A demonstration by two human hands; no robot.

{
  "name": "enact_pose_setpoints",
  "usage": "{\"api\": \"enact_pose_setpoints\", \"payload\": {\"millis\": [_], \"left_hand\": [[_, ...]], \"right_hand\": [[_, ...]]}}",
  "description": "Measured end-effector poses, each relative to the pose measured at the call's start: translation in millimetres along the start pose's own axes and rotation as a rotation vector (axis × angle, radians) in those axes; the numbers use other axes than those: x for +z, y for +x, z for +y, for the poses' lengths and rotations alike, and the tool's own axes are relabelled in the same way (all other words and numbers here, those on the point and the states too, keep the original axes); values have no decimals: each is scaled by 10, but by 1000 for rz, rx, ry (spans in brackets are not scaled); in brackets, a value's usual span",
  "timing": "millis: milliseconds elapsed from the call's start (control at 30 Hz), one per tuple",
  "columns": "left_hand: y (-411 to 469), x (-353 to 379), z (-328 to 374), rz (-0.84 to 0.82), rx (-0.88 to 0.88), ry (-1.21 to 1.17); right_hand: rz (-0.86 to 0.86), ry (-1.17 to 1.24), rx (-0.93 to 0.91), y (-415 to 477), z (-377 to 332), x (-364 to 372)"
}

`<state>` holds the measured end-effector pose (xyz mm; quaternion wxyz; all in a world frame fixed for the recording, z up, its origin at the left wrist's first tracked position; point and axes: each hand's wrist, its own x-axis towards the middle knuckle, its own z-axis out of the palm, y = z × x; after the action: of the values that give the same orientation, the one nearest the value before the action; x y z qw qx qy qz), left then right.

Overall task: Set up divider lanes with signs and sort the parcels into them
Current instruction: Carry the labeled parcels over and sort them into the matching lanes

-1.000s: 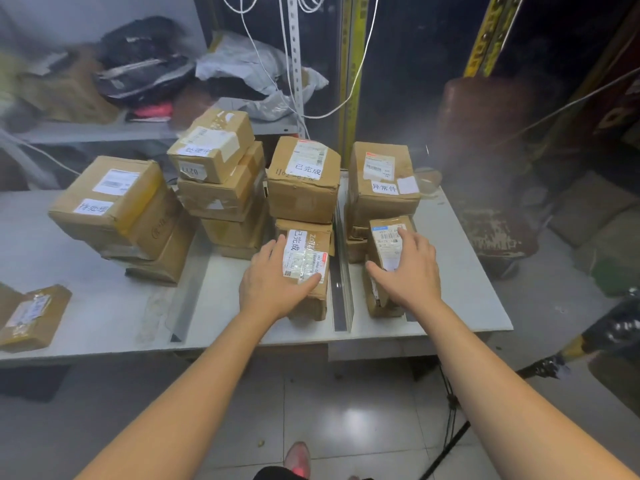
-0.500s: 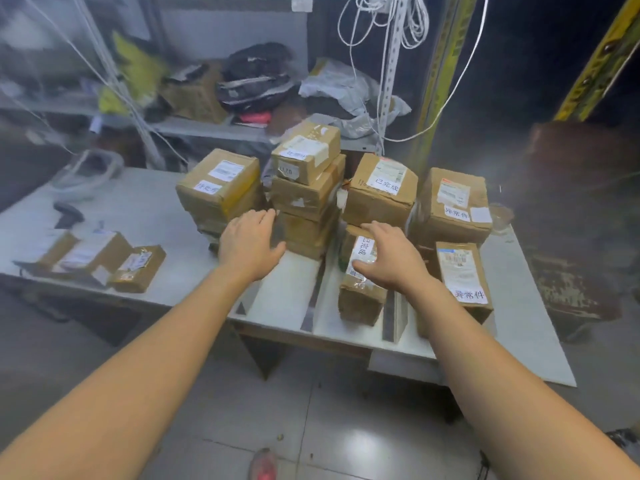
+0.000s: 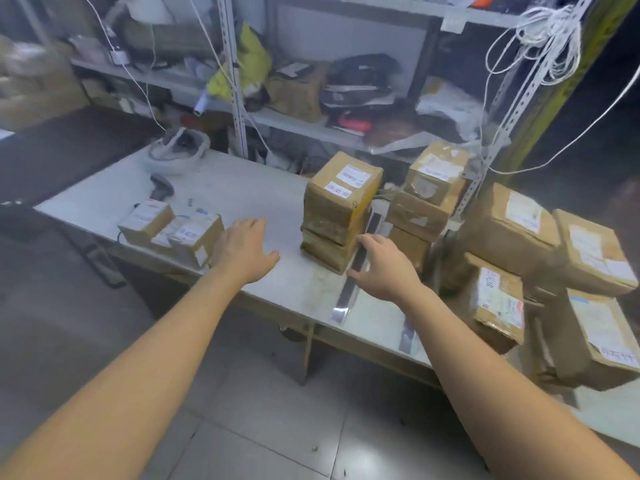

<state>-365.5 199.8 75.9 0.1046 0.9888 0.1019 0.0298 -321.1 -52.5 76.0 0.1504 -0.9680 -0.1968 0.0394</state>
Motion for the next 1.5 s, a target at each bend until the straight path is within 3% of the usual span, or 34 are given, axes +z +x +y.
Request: {"api": "enact_pose_setpoints", "payload": {"millis": [367,800,967,1167,1500], "left_hand": [[418,-227,-1810,10,-140,-14],[1229,351,-2718,6,-245,-109],[1532,733,-2788,-48,-306,-201],[1640,1203,-2844,-95,-337,-265],[1706,1491,-3081,-53,-322,-433]], "right_hand": [[-18,42,19,968,-1348,642],[-107,207,64,2244,-1881,1520],[-184,334,198,2531,-1939,1881],[-208,500,489,2546,-2175,2285],[-50,621,828,2500,-2622,2963]]}}
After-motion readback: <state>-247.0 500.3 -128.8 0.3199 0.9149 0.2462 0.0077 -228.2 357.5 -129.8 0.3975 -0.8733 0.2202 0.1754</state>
